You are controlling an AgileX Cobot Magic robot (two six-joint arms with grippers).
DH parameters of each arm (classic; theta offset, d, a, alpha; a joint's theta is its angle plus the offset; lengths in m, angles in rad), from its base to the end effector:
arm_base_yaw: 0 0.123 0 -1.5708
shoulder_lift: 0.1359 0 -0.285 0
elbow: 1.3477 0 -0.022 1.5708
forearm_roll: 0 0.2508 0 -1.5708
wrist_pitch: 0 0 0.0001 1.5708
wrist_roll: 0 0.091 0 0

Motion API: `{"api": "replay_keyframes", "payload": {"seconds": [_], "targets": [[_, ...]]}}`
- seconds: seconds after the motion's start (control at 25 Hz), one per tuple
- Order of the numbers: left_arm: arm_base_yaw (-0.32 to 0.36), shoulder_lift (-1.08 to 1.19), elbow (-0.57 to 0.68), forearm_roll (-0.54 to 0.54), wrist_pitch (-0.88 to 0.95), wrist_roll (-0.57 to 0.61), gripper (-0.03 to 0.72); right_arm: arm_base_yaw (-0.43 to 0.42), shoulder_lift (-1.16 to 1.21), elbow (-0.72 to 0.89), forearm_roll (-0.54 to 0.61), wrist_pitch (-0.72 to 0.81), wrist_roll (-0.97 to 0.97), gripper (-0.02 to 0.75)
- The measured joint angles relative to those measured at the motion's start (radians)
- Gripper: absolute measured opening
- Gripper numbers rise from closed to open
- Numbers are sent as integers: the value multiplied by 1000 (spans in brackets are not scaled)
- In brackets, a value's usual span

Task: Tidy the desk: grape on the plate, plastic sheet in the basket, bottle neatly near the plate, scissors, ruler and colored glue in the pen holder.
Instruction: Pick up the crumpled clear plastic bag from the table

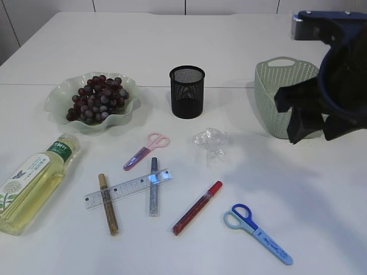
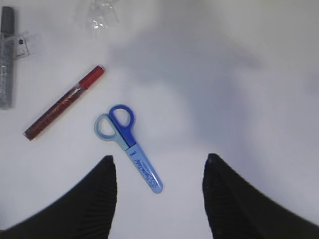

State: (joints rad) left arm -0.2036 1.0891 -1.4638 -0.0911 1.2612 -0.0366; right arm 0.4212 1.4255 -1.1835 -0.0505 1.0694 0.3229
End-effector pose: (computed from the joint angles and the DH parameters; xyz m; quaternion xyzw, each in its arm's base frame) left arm 0.1760 -0.0444 0.4576 0.0806 0.9220 -0.0901 0.3677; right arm 0.2566 0.1105 0.3055 -0.0565 0.9831 0.0404 0.1693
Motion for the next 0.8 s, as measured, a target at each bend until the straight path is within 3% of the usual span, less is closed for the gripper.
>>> {"api": "replay_keyframes", "payload": {"seconds": [0.16,0.4,0.8], "targets": [[0,-60,0,-20,6,-32,425,14,5,52,-33,-119,31,439],[0,-131,104,-50,6,-38,425,136,123,24,-112,-171,100,439],[0,-195,201,-60,6,-42,425,147,466,-306,-136,-85,114,439]]}}
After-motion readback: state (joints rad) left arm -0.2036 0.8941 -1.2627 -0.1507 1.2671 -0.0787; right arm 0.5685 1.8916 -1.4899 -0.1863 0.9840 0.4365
